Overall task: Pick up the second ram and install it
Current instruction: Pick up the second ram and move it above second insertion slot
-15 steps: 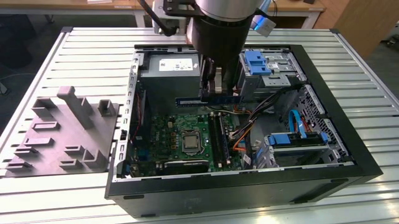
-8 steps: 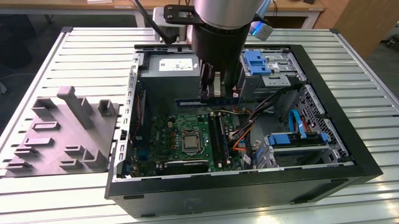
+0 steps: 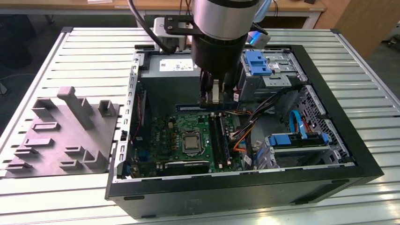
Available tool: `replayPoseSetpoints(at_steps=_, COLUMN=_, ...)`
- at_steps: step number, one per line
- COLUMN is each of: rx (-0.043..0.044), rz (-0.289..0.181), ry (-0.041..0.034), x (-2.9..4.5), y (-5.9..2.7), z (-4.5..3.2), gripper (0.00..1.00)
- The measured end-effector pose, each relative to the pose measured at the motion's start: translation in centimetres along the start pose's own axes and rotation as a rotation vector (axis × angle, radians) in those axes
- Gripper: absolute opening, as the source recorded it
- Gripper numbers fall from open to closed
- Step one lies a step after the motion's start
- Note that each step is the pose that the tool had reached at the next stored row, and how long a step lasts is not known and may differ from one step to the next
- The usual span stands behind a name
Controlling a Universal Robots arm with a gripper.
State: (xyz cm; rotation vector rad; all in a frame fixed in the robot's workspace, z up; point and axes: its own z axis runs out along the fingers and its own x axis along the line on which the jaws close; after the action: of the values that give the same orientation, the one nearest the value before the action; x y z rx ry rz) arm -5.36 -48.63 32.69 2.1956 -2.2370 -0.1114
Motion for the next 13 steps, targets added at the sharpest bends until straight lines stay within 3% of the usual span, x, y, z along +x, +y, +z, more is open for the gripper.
replayPoseSetpoints(at_steps=13, rx=0.0000, rz=0.000, ry=0.0010, x=0.05, y=0.00, z=0.94, gripper=0.12)
